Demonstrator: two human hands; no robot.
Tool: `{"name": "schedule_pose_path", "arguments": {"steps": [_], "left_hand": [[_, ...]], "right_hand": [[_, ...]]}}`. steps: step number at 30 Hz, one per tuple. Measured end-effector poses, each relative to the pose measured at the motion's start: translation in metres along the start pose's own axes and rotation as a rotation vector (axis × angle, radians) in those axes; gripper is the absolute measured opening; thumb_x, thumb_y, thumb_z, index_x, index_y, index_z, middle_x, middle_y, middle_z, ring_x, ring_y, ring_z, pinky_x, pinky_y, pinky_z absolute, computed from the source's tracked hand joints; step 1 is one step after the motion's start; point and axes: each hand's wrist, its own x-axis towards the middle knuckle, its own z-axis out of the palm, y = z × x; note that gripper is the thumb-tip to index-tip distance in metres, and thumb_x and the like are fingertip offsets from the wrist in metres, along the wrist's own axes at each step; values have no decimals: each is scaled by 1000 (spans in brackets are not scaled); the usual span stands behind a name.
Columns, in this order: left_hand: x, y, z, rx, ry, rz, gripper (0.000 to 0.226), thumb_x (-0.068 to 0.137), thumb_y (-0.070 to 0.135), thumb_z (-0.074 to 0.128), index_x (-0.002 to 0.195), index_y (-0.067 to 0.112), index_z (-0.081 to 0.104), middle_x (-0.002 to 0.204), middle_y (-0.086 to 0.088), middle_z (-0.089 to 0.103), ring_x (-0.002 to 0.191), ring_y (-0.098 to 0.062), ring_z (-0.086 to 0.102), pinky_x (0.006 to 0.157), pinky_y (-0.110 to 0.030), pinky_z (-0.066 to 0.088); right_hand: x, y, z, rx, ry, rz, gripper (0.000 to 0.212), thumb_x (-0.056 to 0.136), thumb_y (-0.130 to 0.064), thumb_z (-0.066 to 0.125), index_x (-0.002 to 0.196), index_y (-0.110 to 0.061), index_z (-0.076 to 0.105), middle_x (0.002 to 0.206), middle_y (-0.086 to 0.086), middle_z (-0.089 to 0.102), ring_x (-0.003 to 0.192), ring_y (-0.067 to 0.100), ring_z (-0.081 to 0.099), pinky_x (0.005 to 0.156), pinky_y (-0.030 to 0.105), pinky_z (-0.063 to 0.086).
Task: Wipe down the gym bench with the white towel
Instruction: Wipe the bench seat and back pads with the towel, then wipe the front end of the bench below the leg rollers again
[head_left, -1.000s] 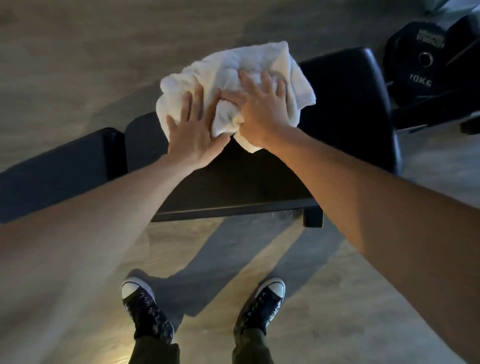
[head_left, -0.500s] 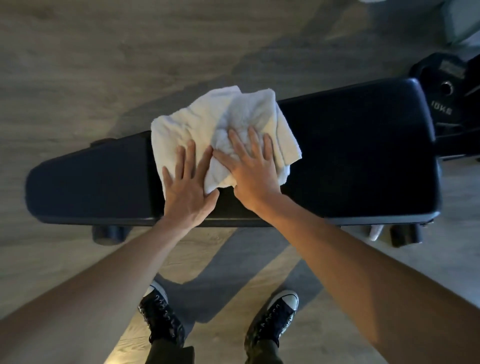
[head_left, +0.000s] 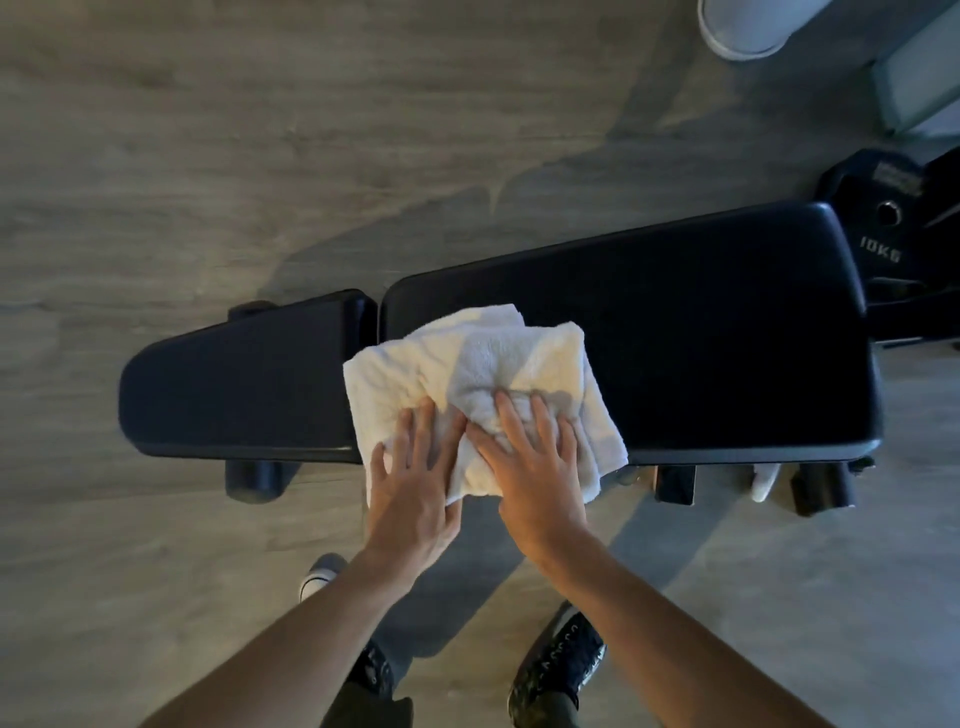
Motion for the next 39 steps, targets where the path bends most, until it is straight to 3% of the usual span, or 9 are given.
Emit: {"name": "schedule_pose_path", "arguments": {"steps": [5,10,12,14,15,24,31,34,39], "left_hand": [[-21,21,-12,-26,15,136,96,83,34,65,164,18,16,169,-15,25,155,-36,25,116,-71,27],[-12,63,-57,-175,148,242,79,82,35,56,156,14,39,162,-12,43,152,-35,35,118,-64,31],[2,82,-85,-267,213,252,66,78,29,64,142,12,57,134,-9,68,124,-31,64,94,-46,55],[19,96,-116,-338,278,230,45,75,26,67,119,14,67,94,0,76,78,-25,73,56,-30,52],[26,103,-135,-334,287,233,39,75,26,65,113,14,68,88,0,76,68,-26,71,50,-31,51],[51,180,-326,-182,346,431,31,84,25,66,114,16,69,96,-4,77,80,-28,72,66,-35,56],[51,297,-440,-37,434,614,31,76,30,57,102,22,71,93,-3,78,76,-33,72,60,-30,44],[47,360,-476,-57,473,719,22,71,31,56,87,20,66,83,-7,75,70,-39,69,56,-32,37],[39,475,-528,-84,521,909,21,75,30,52,88,19,62,83,-5,72,73,-37,69,57,-34,40]], "right_hand": [[-38,10,-12,6,-102,94,77,87,-18,70,151,-41,33,170,-1,17,151,37,23,118,58,29],[-62,37,-75,109,50,193,72,77,-7,72,141,-36,54,149,0,51,123,32,54,96,47,46],[-61,49,-108,139,151,220,65,71,2,73,129,-25,67,139,6,63,113,38,62,89,51,50],[-58,59,-142,179,251,245,59,70,6,70,123,-20,72,130,7,69,107,40,66,86,52,54],[-58,63,-160,203,283,263,57,73,5,68,123,-20,72,128,5,70,107,38,66,85,49,55],[-109,101,-319,335,521,382,41,91,-8,62,128,-22,67,126,1,72,110,27,69,81,29,41],[-190,146,-428,410,693,517,43,87,-10,64,128,-21,66,120,6,73,108,34,68,84,42,52],[-230,178,-466,383,727,584,44,86,-10,62,127,-24,64,114,5,73,98,35,68,76,43,53],[-296,242,-528,341,861,702,34,78,-7,58,109,-19,67,98,7,72,85,37,64,63,38,44]]}}
